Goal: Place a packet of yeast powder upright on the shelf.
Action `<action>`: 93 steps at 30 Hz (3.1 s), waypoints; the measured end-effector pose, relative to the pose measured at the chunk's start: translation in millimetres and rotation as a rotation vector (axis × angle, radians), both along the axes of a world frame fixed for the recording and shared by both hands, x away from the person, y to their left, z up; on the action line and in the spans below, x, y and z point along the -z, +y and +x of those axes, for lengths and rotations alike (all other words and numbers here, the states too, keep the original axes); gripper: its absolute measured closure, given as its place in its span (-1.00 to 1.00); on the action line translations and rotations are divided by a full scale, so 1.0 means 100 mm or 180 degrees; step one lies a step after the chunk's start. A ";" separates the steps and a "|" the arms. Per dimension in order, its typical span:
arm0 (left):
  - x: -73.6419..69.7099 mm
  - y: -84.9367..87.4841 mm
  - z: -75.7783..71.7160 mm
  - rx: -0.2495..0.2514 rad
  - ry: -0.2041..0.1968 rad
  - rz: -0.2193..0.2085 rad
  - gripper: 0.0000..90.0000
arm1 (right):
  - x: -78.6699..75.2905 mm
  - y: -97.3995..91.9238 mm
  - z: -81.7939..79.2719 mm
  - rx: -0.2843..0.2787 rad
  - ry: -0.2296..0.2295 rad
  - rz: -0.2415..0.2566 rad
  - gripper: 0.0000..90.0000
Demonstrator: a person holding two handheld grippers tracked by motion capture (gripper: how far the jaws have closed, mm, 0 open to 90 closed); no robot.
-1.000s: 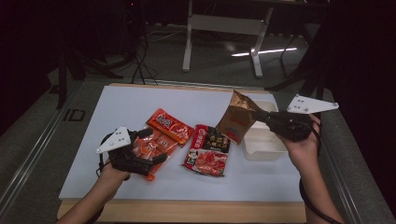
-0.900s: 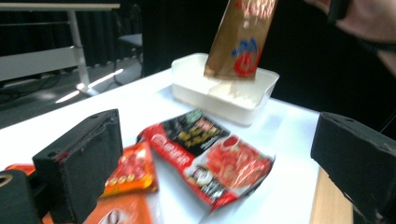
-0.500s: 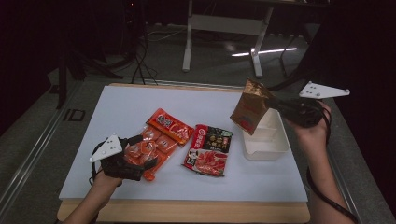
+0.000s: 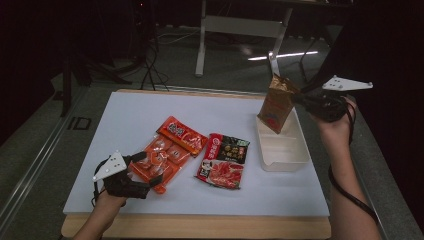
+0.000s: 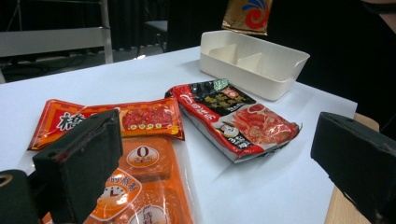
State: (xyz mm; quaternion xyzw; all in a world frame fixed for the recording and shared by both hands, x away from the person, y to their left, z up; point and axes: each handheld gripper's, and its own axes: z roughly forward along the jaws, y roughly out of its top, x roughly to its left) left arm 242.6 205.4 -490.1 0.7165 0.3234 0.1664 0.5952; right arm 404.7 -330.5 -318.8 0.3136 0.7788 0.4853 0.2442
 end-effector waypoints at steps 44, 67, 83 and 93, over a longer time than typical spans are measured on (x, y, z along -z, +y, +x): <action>0.06 0.13 -0.04 -0.0067 0.0098 -0.0211 -0.95 | 0.45 -0.04 0.97 -0.0307 0.0204 -0.0310 0.92; 0.08 0.13 -0.03 -0.0073 0.0120 -0.0238 -0.95 | 0.70 0.01 1.06 -0.0470 0.0376 0.0053 0.93; 0.10 0.12 -0.03 -0.0051 0.0140 -0.0246 -0.95 | 0.95 0.07 1.11 -0.0260 0.0432 -0.0079 0.93; 0.09 0.13 -0.03 -0.0068 0.0130 -0.0247 -0.95 | 1.02 -0.30 1.08 0.0233 0.0442 0.0113 0.92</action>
